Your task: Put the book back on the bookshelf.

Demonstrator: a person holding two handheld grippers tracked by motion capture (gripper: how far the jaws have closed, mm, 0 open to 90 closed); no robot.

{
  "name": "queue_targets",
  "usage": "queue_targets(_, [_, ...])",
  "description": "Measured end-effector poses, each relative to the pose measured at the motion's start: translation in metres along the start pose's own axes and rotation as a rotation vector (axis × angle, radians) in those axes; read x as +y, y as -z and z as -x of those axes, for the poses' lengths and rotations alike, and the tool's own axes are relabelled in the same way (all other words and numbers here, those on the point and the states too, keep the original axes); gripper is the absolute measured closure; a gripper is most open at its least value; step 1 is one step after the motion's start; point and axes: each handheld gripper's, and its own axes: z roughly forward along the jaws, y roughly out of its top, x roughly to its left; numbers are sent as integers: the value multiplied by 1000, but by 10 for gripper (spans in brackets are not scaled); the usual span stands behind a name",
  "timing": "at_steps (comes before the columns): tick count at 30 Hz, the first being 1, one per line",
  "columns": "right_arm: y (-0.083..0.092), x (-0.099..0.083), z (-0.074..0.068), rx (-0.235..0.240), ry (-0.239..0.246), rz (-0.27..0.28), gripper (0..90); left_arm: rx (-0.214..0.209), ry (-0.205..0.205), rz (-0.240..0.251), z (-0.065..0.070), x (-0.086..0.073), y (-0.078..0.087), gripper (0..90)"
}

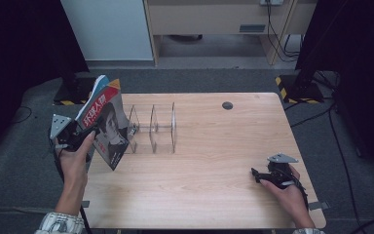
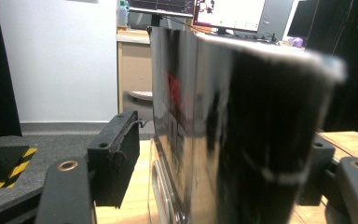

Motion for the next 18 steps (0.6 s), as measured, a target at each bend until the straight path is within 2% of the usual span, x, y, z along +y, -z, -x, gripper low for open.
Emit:
queue_targets(10, [0,0,0,3,4,0,154,-16,6,-9,-2,-6,11,243])
queue_targets(15, [0,0,0,2,3,0,155,-23,7,-46,-3,-14,13,215])
queue_targets(18, [0,0,0,2,5,1,155,-25,9,-49,-3,-17,14,207])
